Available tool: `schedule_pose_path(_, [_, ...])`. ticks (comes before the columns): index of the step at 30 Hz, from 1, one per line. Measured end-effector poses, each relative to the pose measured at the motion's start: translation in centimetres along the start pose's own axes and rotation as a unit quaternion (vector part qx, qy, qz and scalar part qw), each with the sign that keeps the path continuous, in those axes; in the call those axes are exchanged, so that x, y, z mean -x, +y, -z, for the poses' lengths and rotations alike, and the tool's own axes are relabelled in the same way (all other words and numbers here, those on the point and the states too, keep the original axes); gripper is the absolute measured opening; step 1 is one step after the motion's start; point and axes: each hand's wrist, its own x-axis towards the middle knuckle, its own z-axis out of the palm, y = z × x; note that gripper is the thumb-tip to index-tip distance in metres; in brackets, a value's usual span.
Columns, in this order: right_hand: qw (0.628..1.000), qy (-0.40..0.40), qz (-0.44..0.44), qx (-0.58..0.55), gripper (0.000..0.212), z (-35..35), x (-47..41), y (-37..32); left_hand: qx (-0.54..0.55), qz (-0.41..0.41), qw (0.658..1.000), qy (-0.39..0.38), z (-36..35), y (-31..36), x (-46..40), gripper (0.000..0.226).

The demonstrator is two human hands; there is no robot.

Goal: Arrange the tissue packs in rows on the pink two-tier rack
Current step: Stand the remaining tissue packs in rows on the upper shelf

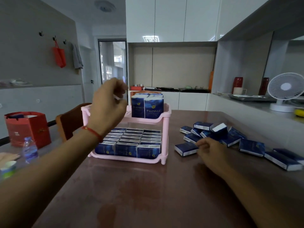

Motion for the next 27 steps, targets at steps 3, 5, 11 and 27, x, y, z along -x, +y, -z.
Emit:
schedule_pose_path(3, [0.987, -0.06, 0.026, 0.145, 0.054, -0.6, 0.1, 0.3, 0.038, -0.112, 0.993, 0.013, 0.2, 2.9, 6.0, 0.023])
schedule_pose_path(5, [0.962, -0.112, 0.041, 0.247, 0.062, -1.3, -0.1, 0.3, 0.062, -0.153, 0.982, -0.088, -1.3, 4.4, 9.3, 0.023])
schedule_pose_path(11, [0.969, -0.105, 0.049, 0.216, 0.069, -1.5, -0.6, 0.2, 0.099, -0.129, 0.949, -0.271, -8.6, 7.0, 11.6, 0.029])
schedule_pose_path(27, [0.96, -0.253, 0.073, -0.1, 0.09, 6.4, 0.6, 1.0, 0.448, 0.44, 0.727, -0.277, -15.5, 8.3, 13.1, 0.065])
